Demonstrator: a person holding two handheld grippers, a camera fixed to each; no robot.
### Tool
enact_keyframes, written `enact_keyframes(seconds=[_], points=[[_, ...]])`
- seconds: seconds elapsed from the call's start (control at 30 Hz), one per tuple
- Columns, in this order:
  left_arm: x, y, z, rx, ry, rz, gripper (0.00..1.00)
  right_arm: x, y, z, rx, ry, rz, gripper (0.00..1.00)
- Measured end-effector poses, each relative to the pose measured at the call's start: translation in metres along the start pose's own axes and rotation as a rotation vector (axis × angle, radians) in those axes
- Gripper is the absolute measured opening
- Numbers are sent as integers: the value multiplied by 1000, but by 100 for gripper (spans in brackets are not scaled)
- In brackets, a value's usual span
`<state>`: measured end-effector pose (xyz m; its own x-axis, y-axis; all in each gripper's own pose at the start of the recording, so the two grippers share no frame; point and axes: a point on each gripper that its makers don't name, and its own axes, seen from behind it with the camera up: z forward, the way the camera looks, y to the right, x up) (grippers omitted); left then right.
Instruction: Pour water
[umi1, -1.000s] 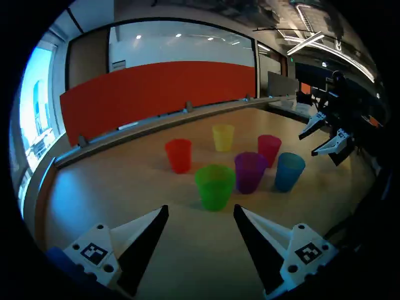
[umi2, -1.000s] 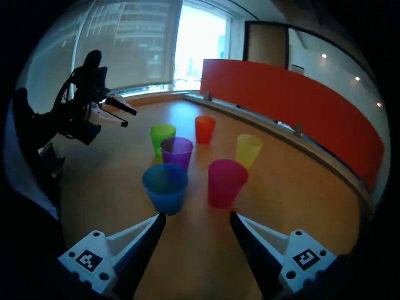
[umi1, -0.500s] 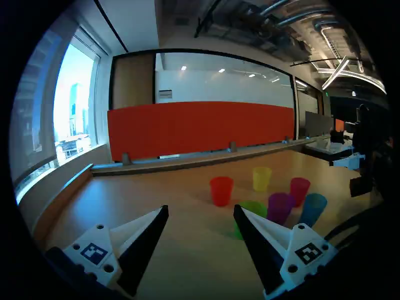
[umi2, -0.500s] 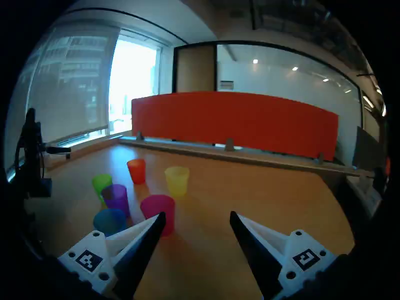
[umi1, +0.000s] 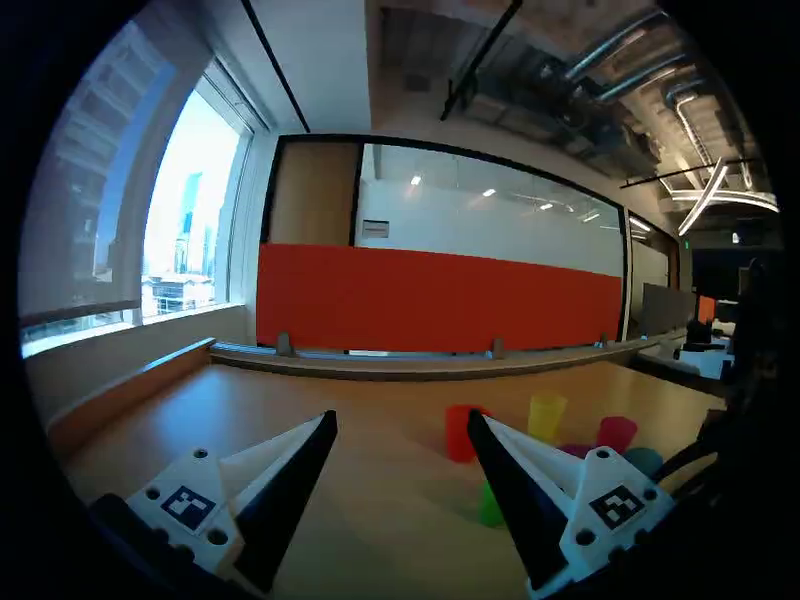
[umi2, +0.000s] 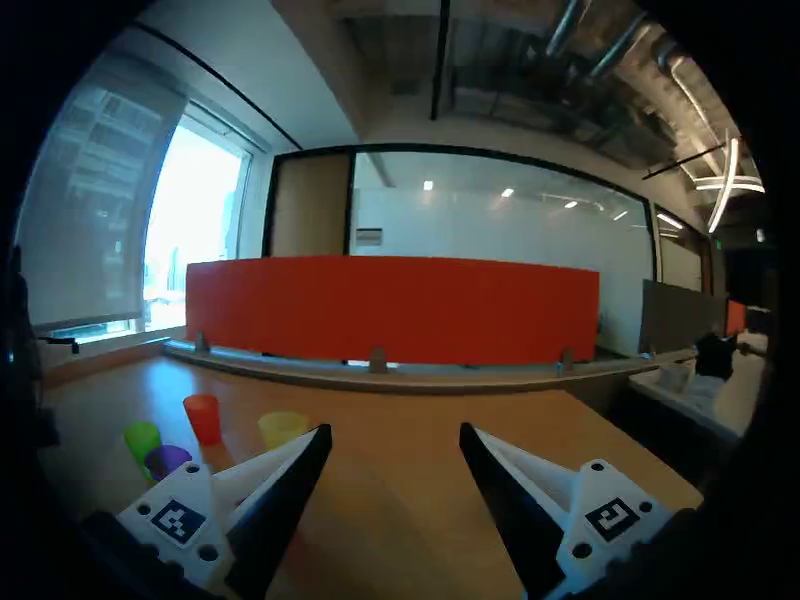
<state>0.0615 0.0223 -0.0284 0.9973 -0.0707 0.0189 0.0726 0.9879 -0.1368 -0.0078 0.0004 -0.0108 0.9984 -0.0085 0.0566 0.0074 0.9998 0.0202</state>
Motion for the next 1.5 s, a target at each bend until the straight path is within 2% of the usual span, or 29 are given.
enact_keyframes(seconds=[0.13,0.37,0.57,0.7,0.8,1.0,1.17,1.5], points=[[4,-2,1,13,27,-15,97,1,2,0,-44,19,-5,99],[9,-6,3,46,55,24,97,-3,6,0,-91,33,-26,99],[13,-6,3,68,87,48,97,-5,13,0,-106,30,18,99],[15,-12,2,104,111,53,97,-8,22,-1,-124,17,52,99],[10,-14,2,127,121,52,97,-9,28,-1,-141,8,71,99],[-7,-11,6,127,109,50,97,-12,33,-3,-165,-11,71,99],[-17,-15,11,135,105,52,97,-15,30,-6,-175,-25,61,99],[-37,-27,16,153,84,61,97,-15,25,-6,-172,-33,76,99]])
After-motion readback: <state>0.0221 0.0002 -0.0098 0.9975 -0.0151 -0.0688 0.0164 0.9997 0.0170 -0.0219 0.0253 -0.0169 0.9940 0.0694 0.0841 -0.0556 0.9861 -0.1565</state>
